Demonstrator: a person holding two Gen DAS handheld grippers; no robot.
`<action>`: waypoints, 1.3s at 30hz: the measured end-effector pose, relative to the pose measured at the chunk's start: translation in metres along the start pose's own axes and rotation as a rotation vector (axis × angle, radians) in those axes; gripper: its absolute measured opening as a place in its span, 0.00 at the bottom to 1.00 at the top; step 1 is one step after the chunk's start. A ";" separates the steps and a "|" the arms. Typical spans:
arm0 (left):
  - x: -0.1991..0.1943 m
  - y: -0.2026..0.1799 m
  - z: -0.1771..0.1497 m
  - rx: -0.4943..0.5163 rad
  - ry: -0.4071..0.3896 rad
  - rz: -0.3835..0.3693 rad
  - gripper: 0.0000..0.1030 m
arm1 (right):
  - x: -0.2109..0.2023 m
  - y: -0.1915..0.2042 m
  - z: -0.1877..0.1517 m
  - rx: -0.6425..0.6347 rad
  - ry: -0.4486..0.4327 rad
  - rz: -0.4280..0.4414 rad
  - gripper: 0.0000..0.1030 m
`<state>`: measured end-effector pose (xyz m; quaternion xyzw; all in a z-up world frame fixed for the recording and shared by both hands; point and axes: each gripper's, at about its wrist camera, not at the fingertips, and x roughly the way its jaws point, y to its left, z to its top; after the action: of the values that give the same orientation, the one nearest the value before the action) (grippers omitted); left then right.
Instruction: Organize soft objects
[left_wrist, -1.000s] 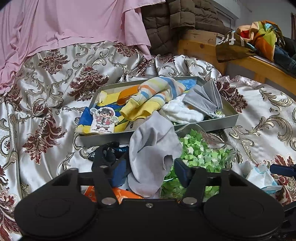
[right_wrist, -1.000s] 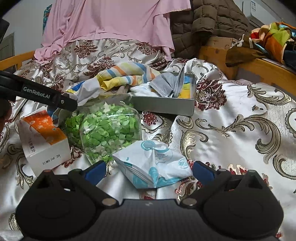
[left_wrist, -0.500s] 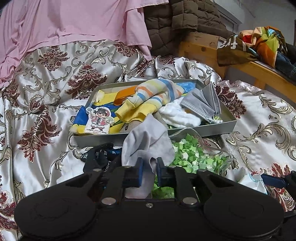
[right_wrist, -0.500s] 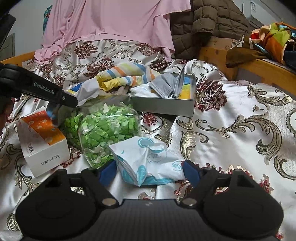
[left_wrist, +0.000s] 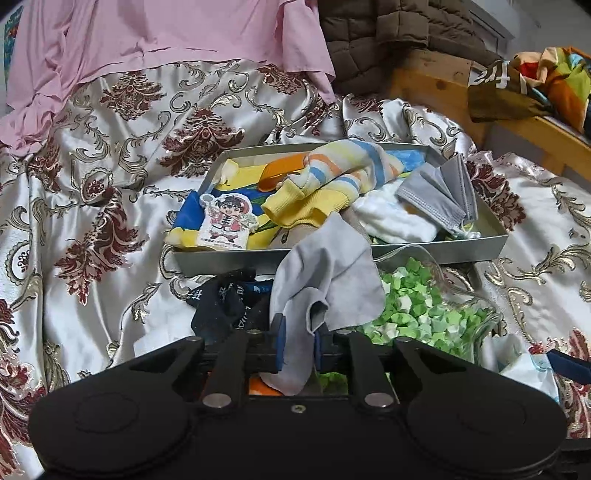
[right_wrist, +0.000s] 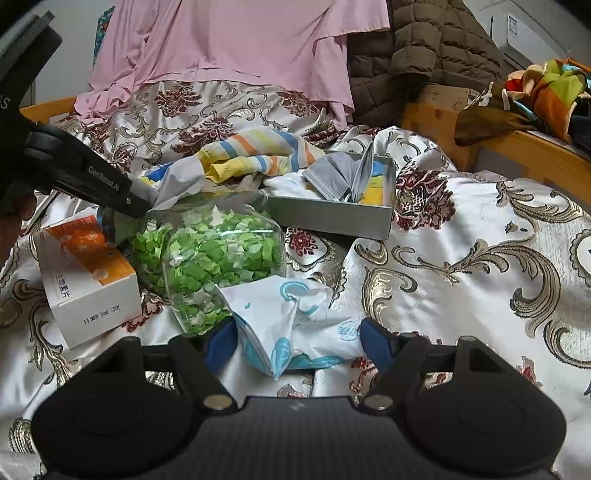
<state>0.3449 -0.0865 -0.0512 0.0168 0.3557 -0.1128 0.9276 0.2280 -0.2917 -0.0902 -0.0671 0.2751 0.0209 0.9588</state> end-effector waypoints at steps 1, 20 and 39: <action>-0.001 0.000 0.000 0.002 -0.002 -0.006 0.05 | -0.001 0.000 0.001 0.000 -0.006 0.000 0.71; -0.053 -0.026 -0.017 0.053 -0.082 -0.053 0.00 | -0.003 0.005 0.002 -0.042 0.018 -0.019 0.54; -0.097 -0.039 -0.055 0.030 -0.033 -0.177 0.00 | -0.046 0.008 0.004 -0.035 -0.046 0.046 0.40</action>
<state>0.2304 -0.0991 -0.0255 -0.0026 0.3388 -0.1998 0.9194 0.1904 -0.2837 -0.0627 -0.0772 0.2540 0.0491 0.9629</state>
